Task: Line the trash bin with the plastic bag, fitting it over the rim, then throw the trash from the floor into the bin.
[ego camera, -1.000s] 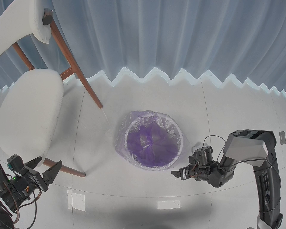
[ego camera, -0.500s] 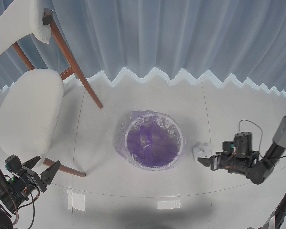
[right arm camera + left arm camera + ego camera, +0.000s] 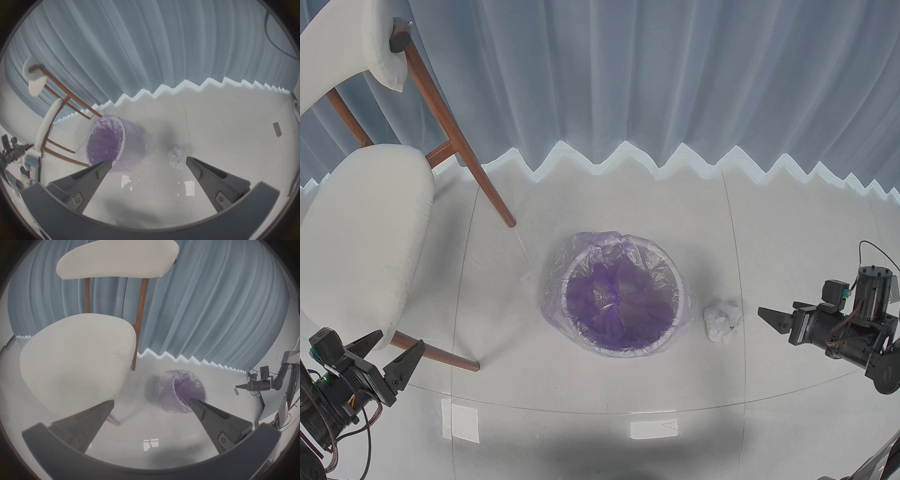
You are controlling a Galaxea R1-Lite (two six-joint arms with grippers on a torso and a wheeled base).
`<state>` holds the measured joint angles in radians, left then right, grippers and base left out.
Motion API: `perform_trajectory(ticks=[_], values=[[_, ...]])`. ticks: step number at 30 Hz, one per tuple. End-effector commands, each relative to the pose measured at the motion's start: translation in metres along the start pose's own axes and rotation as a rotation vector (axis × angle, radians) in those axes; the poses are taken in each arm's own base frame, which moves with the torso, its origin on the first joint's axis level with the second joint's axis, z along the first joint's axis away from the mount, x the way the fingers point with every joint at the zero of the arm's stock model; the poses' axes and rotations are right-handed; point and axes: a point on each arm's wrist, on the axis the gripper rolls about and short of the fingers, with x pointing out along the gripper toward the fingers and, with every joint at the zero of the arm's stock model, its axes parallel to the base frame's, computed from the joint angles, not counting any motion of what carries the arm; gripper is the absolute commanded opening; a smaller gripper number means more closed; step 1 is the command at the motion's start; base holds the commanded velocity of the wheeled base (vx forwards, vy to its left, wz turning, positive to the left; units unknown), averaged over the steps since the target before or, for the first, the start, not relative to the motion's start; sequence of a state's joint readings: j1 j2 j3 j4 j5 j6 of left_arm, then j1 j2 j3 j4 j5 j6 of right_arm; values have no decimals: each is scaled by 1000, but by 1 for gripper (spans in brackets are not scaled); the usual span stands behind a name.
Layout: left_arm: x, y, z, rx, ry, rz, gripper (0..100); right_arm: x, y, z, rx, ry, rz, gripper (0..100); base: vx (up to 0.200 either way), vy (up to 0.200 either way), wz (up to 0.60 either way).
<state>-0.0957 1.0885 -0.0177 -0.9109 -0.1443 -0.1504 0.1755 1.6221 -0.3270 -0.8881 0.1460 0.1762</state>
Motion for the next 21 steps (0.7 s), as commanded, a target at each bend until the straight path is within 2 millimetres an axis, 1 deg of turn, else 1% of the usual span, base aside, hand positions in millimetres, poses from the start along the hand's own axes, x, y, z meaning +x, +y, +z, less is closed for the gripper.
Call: perform_trajectory(ticks=[1,2,3,5,8,12,21], values=[[-3,2,-4,18,9,14,100,78,27,4,80,65,95,100,0,0,0],[-3,2,-4,23,9,16,100,94,32,-1,78,80,96,100,0,0,0],[-3,2,-4,31,9,17,100,114,38,-8,68,102,92,100,0,0,0],[-3,3,-4,39,8,25,100,132,42,-15,60,118,92,100,0,0,0],[-4,6,-4,53,5,55,100,156,49,-16,48,105,91,100,0,0,0],[-4,7,-4,52,8,59,100,180,52,-20,44,99,77,100,0,0,0],[-3,7,-8,48,48,58,100,205,53,-26,41,105,74,100,0,0,0]])
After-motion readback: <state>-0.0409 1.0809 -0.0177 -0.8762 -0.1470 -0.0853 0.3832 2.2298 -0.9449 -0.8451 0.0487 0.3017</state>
